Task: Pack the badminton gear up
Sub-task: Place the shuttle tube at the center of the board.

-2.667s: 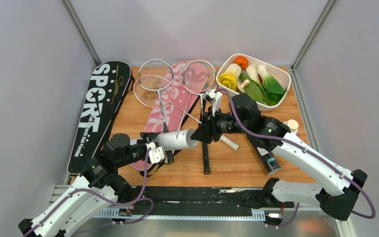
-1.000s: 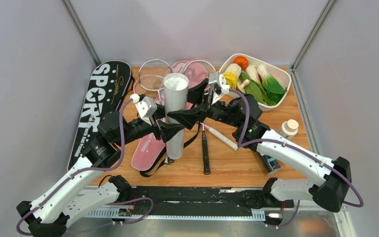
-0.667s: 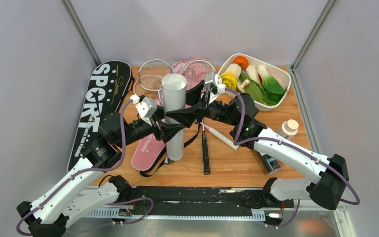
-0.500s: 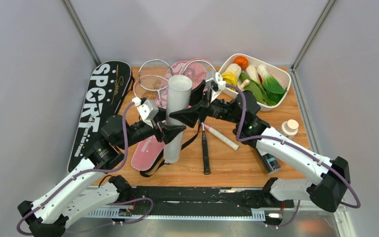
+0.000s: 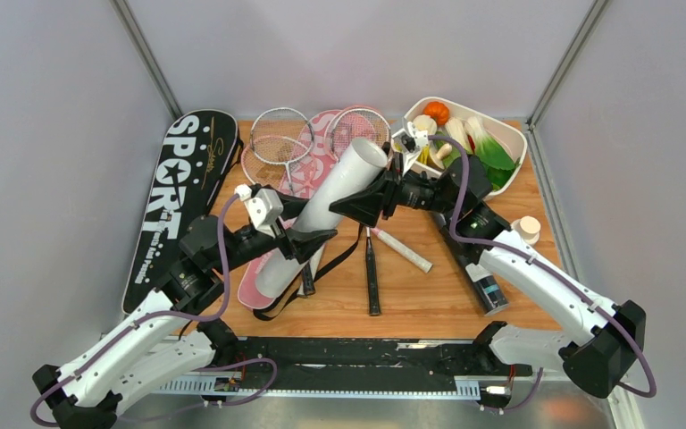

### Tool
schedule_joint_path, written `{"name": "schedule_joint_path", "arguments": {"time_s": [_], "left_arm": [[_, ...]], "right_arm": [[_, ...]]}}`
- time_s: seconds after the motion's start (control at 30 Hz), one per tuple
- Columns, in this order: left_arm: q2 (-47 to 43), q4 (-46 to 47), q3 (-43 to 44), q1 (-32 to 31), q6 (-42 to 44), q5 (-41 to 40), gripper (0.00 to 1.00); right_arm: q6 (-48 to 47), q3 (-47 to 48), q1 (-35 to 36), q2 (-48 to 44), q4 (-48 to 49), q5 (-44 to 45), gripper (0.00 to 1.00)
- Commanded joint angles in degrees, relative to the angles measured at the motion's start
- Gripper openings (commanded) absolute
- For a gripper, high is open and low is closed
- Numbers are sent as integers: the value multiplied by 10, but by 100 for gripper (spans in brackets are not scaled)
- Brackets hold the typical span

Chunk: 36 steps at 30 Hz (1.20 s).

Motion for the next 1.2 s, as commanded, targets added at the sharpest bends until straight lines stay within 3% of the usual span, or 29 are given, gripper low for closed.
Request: {"name": "schedule_joint_path", "arguments": {"time_s": [0.0,0.2,0.37,0.77,0.87,1.0,1.17], "left_arm": [[-16,-91,2,4,-42,28,74],[14,-119,17,4,-84,48,74],[30,-149,30,4,-93,66,74],[3,-196,-4,4,-64,73,76],[-3,-218,5,4,-46,51,76],[-27,-246,18,4,-3,-41,76],[-82,-214,-10,5,40,-194,76]], "right_arm": [[9,23,-65,-44,175,80,16],[62,26,-78,-32,219,85,14],[42,53,-98,-34,174,91,14],[63,125,-214,-60,147,70,14],[21,160,-215,-56,73,74,14],[-88,178,-215,-68,-69,124,15],[-200,232,-215,-69,-322,270,15]]}}
